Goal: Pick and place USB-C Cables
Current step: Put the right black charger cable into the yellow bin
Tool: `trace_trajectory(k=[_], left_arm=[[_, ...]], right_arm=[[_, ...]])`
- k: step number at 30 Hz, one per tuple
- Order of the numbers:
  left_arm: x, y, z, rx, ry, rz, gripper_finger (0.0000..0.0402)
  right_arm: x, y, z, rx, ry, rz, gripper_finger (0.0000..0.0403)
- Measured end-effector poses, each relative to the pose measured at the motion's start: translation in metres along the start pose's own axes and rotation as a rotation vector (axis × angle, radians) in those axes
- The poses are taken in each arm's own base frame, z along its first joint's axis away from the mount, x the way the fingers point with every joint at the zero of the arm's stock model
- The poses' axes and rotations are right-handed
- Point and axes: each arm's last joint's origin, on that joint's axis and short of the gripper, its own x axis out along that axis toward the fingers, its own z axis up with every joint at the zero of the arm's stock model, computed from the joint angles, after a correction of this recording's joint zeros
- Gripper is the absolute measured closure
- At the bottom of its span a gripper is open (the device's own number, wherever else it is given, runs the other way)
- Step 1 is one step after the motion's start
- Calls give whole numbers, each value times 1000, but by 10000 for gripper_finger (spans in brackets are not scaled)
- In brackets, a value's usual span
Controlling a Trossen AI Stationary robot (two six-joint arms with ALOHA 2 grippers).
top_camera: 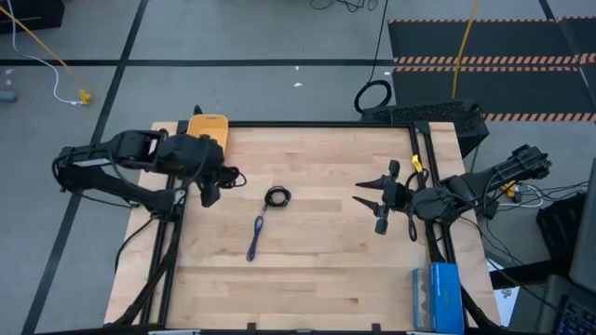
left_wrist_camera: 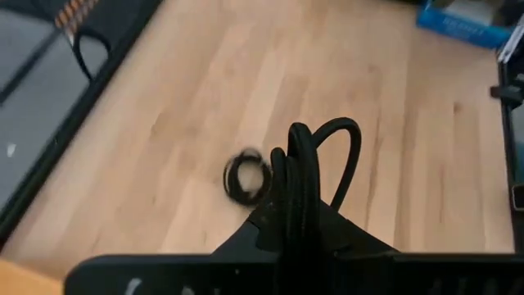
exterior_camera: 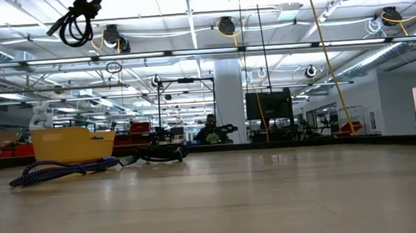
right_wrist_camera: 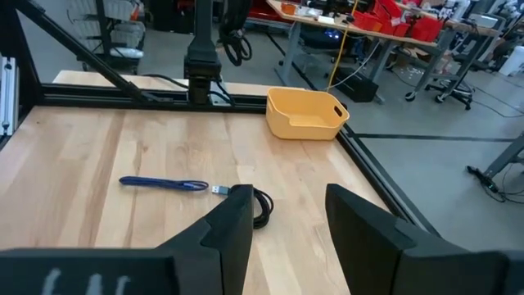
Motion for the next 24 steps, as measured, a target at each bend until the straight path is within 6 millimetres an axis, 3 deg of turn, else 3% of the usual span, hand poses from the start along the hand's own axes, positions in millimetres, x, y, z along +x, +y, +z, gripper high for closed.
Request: trace_trajectory(k=[5,14,18,24], left_arm=[[13,2,1,-26,177,35,371],[43,4,-11,-55,549,50,388],[48,4,-11,-52,591,62,375],[49,4,-11,-61,588,67,391]], right_arm=[[0,0,0,-8,0,-1,257],[0,0,-1,-11,5,-1,257],[0,0,-1,-12,6,-1,257],[0,0,-1,-12,6,-1,257]])
